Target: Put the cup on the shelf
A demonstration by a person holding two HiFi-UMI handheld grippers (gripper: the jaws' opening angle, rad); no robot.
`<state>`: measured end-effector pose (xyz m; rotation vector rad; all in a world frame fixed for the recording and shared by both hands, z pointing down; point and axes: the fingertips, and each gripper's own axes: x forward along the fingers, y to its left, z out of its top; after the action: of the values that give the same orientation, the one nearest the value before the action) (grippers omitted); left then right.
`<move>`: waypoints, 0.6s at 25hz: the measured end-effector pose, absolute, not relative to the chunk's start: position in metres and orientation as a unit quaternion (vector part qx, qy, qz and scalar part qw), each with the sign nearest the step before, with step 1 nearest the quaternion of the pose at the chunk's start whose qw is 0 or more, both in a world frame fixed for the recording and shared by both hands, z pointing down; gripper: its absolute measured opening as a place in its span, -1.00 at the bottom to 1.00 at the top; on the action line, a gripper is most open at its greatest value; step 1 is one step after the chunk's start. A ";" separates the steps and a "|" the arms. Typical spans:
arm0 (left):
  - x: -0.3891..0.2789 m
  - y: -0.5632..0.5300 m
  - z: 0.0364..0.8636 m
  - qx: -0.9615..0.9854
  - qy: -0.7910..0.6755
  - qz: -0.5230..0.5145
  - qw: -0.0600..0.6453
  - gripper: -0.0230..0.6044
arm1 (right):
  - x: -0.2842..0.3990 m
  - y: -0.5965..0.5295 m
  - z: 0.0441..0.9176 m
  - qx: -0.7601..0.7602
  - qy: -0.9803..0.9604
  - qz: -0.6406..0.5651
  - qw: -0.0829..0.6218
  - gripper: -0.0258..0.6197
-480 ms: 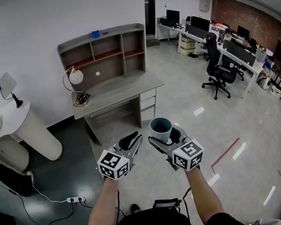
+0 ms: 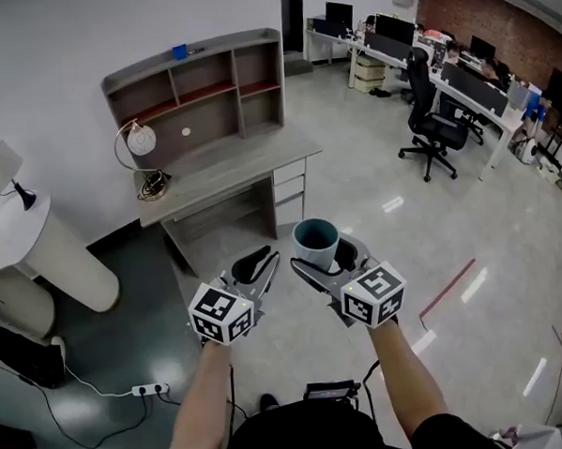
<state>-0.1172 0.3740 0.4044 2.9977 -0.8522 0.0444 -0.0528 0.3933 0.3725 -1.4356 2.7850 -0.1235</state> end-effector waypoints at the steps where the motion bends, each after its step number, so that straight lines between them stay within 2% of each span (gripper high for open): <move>1: -0.117 0.373 0.405 0.962 -0.273 0.014 0.014 -0.68 | -0.053 0.393 0.373 -0.456 0.889 -0.040 0.004 0.25; 7: -0.115 0.372 0.411 0.962 -0.272 0.019 0.019 -0.69 | -0.052 0.391 0.378 -0.450 0.892 -0.048 0.003 0.25; 15: -0.112 0.374 0.422 0.962 -0.268 0.033 0.028 -0.92 | -0.040 0.391 0.380 -0.450 0.891 -0.056 0.011 0.25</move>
<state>-0.1120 0.3737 0.4220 2.9696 -0.8281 0.1031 -0.0399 0.3910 0.3803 -1.4030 2.7808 -0.1745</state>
